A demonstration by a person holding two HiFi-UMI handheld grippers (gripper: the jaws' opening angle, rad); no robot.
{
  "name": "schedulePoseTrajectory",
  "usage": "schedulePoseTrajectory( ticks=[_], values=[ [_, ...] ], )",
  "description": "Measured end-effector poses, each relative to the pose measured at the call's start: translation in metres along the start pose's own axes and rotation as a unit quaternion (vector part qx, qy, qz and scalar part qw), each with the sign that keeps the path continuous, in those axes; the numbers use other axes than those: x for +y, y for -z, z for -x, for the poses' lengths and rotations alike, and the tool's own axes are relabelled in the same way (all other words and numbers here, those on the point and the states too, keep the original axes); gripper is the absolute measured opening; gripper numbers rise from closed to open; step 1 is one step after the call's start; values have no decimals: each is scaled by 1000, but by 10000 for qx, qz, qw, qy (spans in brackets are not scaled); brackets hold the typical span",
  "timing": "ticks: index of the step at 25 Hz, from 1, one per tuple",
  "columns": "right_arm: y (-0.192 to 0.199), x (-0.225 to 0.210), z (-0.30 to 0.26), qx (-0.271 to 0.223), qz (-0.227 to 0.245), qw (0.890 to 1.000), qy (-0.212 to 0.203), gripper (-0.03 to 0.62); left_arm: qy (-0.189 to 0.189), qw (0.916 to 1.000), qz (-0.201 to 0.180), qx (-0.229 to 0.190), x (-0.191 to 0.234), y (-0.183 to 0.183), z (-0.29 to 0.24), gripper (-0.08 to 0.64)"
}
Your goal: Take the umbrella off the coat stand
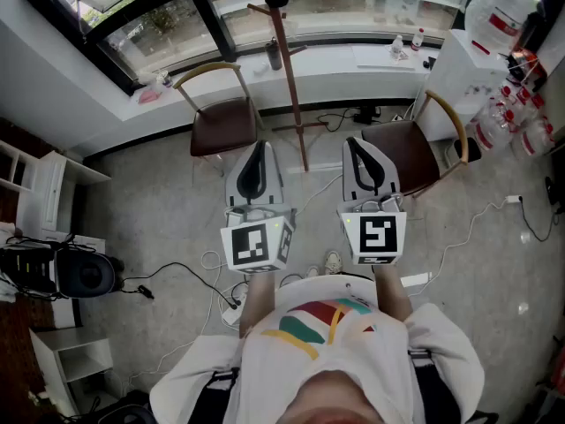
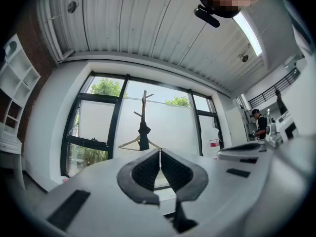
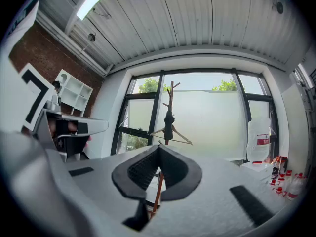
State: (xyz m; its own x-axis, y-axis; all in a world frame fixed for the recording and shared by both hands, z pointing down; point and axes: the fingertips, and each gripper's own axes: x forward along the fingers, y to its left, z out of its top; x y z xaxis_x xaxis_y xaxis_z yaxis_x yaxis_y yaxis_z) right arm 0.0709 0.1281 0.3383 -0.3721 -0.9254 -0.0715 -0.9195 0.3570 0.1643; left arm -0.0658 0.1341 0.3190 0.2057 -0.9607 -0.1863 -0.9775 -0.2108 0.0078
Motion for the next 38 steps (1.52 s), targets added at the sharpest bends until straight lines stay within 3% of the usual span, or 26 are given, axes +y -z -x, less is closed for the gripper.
schedulePoseTrajectory(
  ticks=[14,24,30,38],
  values=[
    [15,2,-17,16,-210,9996,-191,-2,-2,9999,-62,84,9,7,-15,8],
    [20,-23,-23,-156,-329,9991,-198,0,-152,9999,-60,-18,-1,12,-32,8],
    [17,-17,-16,-409,-822,9909,-988,-2,-329,9994,-113,-5,-4,18,-34,8],
    [27,-28,-27,-353,-991,9900,-935,0,-331,9993,-190,41,-7,21,-49,8]
  ],
)
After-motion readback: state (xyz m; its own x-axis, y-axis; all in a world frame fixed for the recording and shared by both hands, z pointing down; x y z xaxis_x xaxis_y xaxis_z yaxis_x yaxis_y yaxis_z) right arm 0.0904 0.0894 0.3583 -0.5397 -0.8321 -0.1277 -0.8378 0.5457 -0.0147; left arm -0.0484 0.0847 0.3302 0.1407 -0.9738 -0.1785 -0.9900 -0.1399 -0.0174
